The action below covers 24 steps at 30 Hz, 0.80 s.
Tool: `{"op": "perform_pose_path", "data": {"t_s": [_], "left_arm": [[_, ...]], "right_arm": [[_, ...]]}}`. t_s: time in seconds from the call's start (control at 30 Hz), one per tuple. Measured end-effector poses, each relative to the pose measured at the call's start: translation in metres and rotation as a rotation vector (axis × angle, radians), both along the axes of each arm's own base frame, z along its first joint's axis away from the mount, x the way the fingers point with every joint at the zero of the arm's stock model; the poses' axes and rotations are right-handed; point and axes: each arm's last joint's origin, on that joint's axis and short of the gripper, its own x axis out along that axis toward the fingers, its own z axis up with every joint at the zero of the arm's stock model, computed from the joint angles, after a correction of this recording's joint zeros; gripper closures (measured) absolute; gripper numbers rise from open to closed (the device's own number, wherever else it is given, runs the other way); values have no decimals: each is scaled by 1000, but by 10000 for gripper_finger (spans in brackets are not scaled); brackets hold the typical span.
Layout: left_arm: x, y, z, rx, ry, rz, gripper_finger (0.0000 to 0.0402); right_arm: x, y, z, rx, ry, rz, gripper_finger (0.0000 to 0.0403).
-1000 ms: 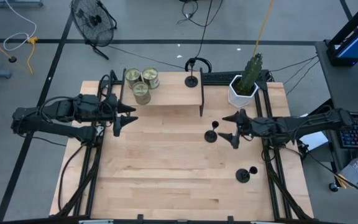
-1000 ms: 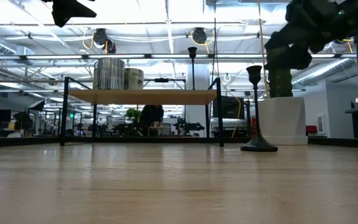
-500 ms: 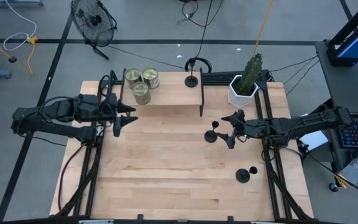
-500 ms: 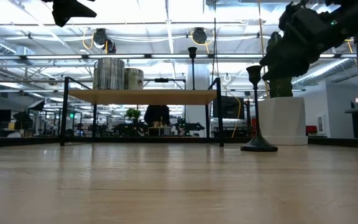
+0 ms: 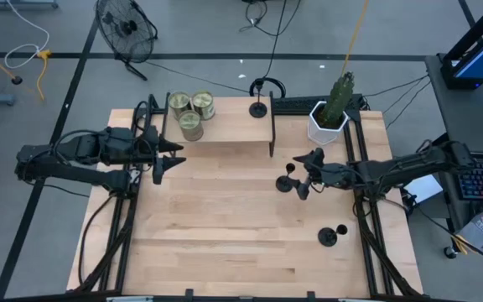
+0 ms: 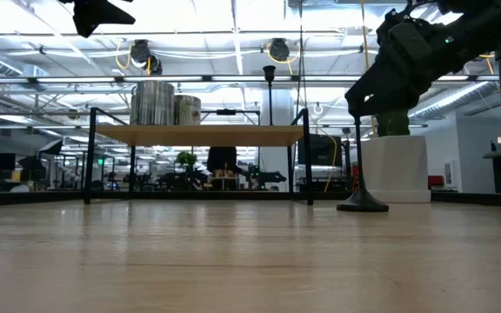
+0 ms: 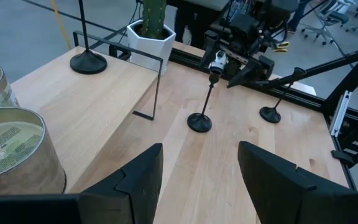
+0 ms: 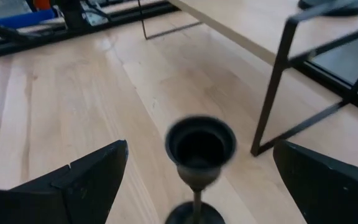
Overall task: Pick & Place candle stick holders
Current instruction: Put the top black candle holder on the shelf
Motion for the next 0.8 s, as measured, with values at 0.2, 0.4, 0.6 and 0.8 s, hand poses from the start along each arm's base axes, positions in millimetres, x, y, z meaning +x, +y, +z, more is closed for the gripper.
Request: {"op": "perform_pose_path", "data": {"t_s": [0.2, 0.4, 0.6, 0.8], "left_arm": [[0, 0, 0, 0, 0, 0, 185], [0, 0, 0, 0, 0, 0, 185], [0, 0, 0, 0, 0, 0, 185], [0, 0, 0, 5, 1, -2, 185]], "right_arm": [[6, -2, -1, -10, -26, -25, 7], [9, -3, -3, -1, -30, -40, 13], [9, -3, -3, 10, -34, -45, 41], [9, -3, -3, 11, -35, -46, 85]]}}
